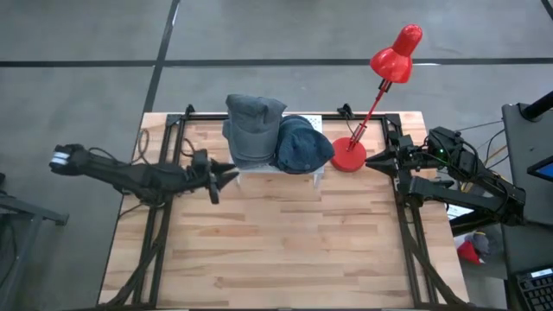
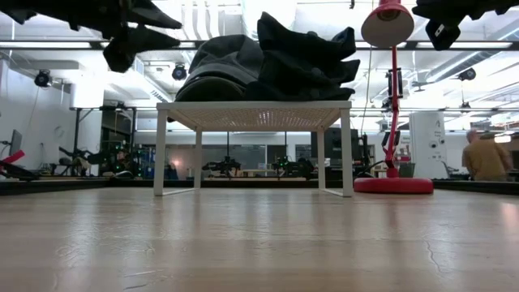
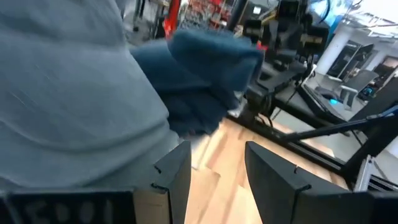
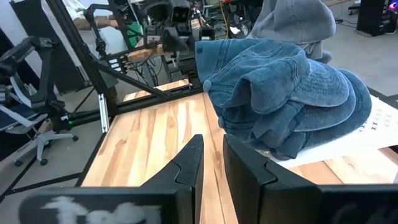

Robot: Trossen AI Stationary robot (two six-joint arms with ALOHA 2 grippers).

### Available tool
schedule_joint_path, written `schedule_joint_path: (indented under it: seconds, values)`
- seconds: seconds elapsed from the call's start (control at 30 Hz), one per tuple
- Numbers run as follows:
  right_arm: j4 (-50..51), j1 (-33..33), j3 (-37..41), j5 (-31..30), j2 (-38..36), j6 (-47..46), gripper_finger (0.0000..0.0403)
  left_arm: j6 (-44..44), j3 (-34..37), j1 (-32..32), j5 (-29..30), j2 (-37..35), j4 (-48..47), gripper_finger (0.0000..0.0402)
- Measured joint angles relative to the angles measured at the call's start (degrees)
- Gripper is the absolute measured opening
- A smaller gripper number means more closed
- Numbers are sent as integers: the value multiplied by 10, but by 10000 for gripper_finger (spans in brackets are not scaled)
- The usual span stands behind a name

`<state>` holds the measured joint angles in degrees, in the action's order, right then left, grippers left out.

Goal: Pick & Place hat
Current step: Return to Home Position

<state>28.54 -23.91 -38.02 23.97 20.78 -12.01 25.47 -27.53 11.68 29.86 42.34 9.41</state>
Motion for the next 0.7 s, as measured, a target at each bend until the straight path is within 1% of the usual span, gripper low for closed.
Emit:
schedule_joint_path:
  seconds: [0.13,0.3,0.5,0.6,0.7]
  values:
    - [0,0,0,0,0,0,59,-37,0,-8,-5,-77,-57,152]
    - [0,0,0,0,0,5,59,-44,10,-7,-5,-152,-123,152]
    - [0,0,0,0,0,9,59,-37,61,-7,-5,-195,-122,152]
    - [0,0,0,1,0,22,59,-22,100,-7,-4,-206,-81,152]
    - [-1,0,0,1,0,28,59,-14,139,-7,-5,-216,-61,152]
